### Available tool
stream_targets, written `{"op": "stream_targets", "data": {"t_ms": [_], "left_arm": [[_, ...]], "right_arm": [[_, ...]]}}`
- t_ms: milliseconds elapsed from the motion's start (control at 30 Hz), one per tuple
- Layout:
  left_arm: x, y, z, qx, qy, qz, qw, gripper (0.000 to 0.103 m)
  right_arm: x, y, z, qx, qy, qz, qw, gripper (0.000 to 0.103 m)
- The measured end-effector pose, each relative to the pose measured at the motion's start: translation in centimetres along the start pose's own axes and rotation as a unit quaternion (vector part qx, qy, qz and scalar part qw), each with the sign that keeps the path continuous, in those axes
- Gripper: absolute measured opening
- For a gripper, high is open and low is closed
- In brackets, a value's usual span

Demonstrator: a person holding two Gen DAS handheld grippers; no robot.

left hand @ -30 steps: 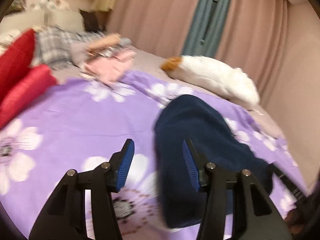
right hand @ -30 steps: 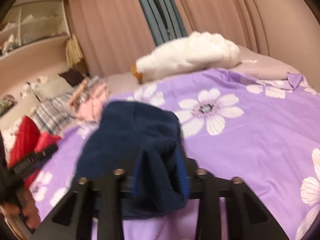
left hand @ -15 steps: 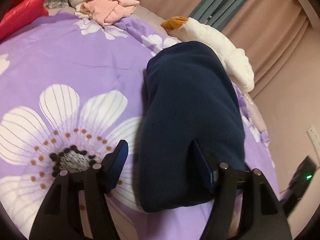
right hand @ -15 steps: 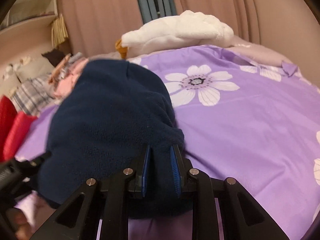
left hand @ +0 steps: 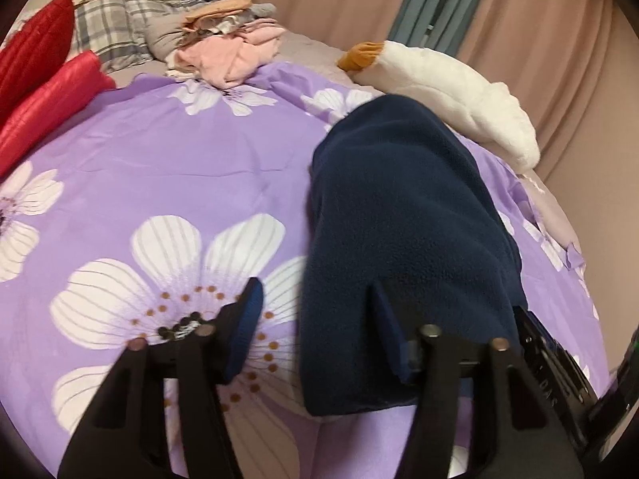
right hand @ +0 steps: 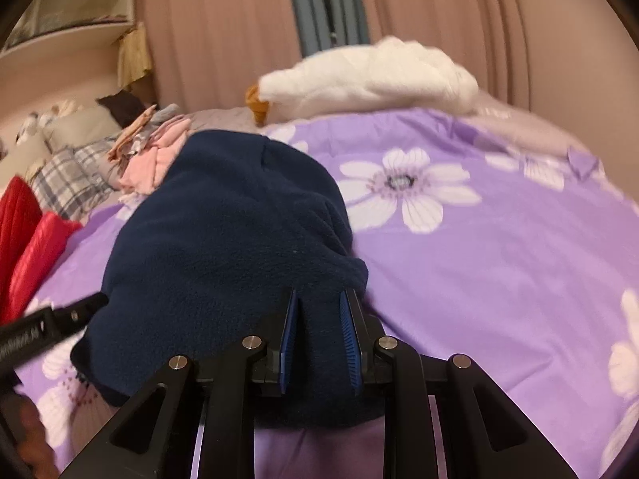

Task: Fold large clothes
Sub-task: 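Lower the folded bundle onto the sheet and open both tools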

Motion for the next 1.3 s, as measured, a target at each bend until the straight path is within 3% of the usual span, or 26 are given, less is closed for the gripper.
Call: {"op": "stream_targets", "data": {"t_ms": [67, 133, 300, 467, 533, 667, 800, 933, 967, 1133, 1300], "left_arm": [[-1.3, -0.5, 0.0, -0.013, 0.016, 0.004, 0.9998, 0.047], [-3.2, -1.3, -0.3, -0.012, 0.026, -0.015, 0.9995, 0.047], [-10.3, -2.7, -2.3, 0.047, 0.016, -0.083, 0.9953, 0.047], [-17.0, -2.1, -4.1, 0.079, 0.055, -0.112, 0.9890, 0.050], [-19.3, -1.5, -4.6, 0.101, 0.056, -0.127, 0.9851, 0.050], [-22.4, -0.7, -4.9, 0.124, 0.050, -0.151, 0.9795, 0.054], [-24.3, -0.2, -5.0, 0.126, 0.071, -0.163, 0.9760, 0.067], [-26.3, -0.2, -4.8, 0.118, 0.081, -0.194, 0.9704, 0.101], [-26.6, -0.3, -4.6, 0.115, 0.083, -0.201, 0.9693, 0.103], [-27.2, -0.3, -4.4, 0.113, 0.090, -0.194, 0.9704, 0.103], [-27.3, -0.3, -4.4, 0.111, 0.085, -0.184, 0.9729, 0.103]], "right_arm": [[-0.9, -0.5, 0.1, -0.001, -0.003, 0.001, 1.000, 0.024], [-2.1, -1.3, -0.1, 0.020, -0.020, -0.002, 1.000, 0.024], [-7.4, -4.0, -0.4, 0.054, -0.061, -0.025, 0.996, 0.024], [-14.4, -5.8, 1.1, 0.025, -0.091, -0.072, 0.993, 0.025], [-17.4, -6.1, 1.6, 0.009, -0.084, -0.092, 0.992, 0.026], [-21.4, -6.1, 2.5, -0.025, -0.081, -0.116, 0.990, 0.051], [-23.0, -5.7, 2.8, -0.039, -0.085, -0.120, 0.988, 0.053], [-23.6, -5.6, 2.3, -0.040, -0.069, -0.128, 0.989, 0.084], [-23.7, -5.6, 2.0, -0.036, -0.061, -0.130, 0.989, 0.091], [-23.8, -5.4, 1.6, -0.032, -0.041, -0.124, 0.991, 0.100], [-23.8, -5.3, 1.5, -0.037, -0.018, -0.120, 0.992, 0.102]]}}
Point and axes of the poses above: each gripper's, at about its wrist camera, not at the fingertips, and x roughly the way its jaws point, z to its left, y to its underside, the point moved 10 cm from there along x, roughly the way its jaws point, and after that the axes turned 7 degrees about z, right-handed, at the moved point
